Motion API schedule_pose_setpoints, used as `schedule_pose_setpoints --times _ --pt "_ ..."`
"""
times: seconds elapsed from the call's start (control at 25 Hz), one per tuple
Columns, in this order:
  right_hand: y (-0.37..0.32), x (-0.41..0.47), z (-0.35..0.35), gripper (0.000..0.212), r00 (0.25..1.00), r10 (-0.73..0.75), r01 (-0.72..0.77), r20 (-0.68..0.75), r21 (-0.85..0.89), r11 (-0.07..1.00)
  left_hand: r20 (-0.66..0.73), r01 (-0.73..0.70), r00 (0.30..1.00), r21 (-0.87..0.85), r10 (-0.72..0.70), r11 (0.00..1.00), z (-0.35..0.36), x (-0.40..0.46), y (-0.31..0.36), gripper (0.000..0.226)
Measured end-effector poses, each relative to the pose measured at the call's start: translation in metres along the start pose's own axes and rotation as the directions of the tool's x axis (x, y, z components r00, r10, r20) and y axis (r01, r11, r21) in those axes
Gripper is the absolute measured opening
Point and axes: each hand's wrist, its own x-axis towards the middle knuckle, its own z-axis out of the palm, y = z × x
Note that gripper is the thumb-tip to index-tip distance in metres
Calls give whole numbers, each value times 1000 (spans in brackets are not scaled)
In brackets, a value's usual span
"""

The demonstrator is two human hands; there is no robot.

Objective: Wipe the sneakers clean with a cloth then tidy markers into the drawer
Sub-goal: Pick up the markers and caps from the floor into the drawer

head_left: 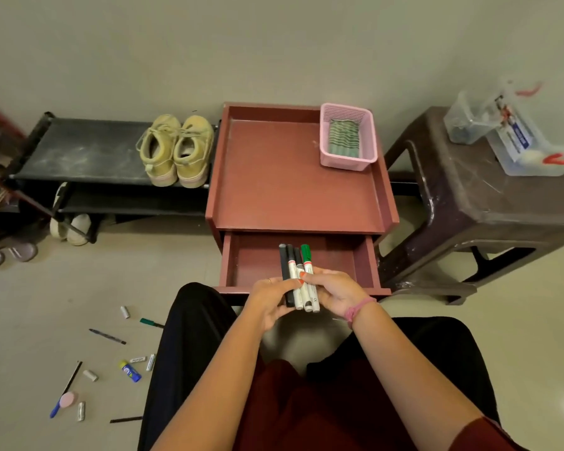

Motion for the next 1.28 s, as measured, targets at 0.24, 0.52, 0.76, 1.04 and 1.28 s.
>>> schedule_pose_setpoints --times 0.24,0.52,0.76,1.04,1.28 --pt "-4 21 -50 16 989 70 -57 -129 106 993 14 78 997 116 -81 990 35 46 -17 20" --pt "-43 85 -84 14 966 27 -34 -257 -24 999 -18 80 997 237 -78 968 75 123 -7 29" --pt "-44 151 -111 13 888 -47 -133 -457 -353 926 -191 160 978 397 -89 904 78 195 -25 44" --pt "-21 184 -119 21 864 -74 -169 -497 -427 888 -301 212 953 576 -37 790 85 227 -45 42" --pt "-14 195 -121 36 837 -97 -231 -538 -508 830 -226 198 973 753 -36 628 95 246 -51 48"
